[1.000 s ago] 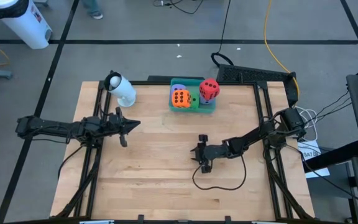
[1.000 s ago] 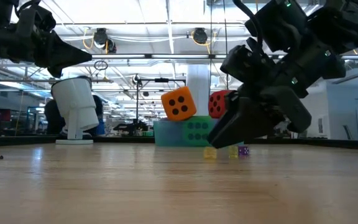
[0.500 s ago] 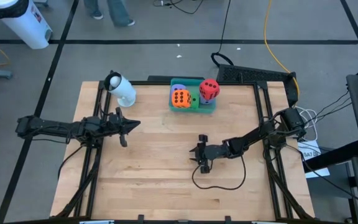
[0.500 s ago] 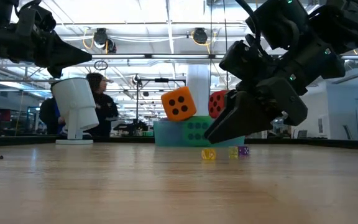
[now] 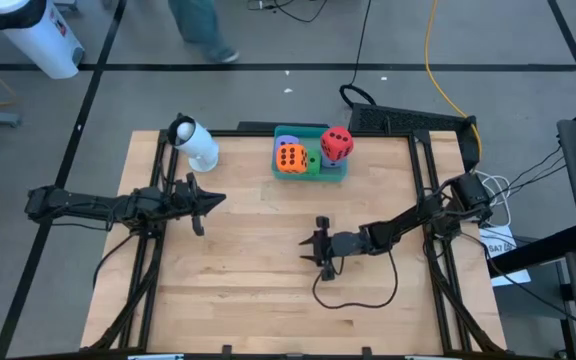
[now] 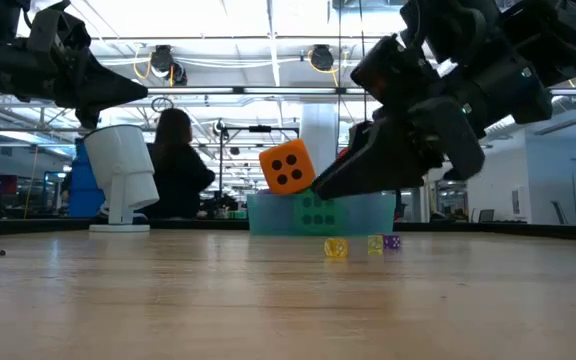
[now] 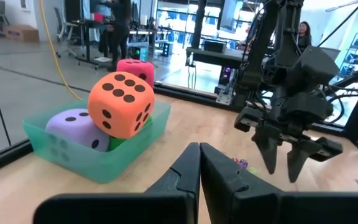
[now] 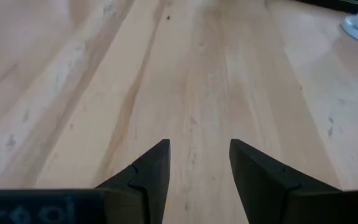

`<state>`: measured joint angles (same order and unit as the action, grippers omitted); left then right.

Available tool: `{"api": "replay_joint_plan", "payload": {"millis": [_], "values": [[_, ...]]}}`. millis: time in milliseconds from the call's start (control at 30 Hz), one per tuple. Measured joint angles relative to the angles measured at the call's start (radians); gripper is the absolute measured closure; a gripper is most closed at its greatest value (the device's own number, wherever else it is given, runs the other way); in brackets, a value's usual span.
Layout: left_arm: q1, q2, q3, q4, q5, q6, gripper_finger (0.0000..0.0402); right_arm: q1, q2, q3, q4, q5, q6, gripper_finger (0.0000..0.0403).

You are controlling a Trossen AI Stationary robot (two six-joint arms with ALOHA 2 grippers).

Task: Pick & Place Dice
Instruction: Put the small purple dice into the green bin

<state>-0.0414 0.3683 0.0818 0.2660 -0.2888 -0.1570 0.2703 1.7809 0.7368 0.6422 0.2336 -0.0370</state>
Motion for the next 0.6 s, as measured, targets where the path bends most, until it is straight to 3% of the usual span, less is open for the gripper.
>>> {"api": "replay_joint_plan", "payload": {"millis": [167,367,600], "values": [[0.001,0.0,0.0,0.06,0.0,0.022,0.0382,-0.001,-0.066,0.0,-0.002,0.02,0.048,0.0248],[0.0,0.0,0.001,0.11,0.016,0.065,0.0382,0.036,-0.26,0.001,-0.151,0.211,0.066,0.0248],[0.001,0.0,0.008,0.137,-0.092,0.23,0.0382,0.042,-0.375,0.0,-0.353,0.299,0.085,0.0248]]}}
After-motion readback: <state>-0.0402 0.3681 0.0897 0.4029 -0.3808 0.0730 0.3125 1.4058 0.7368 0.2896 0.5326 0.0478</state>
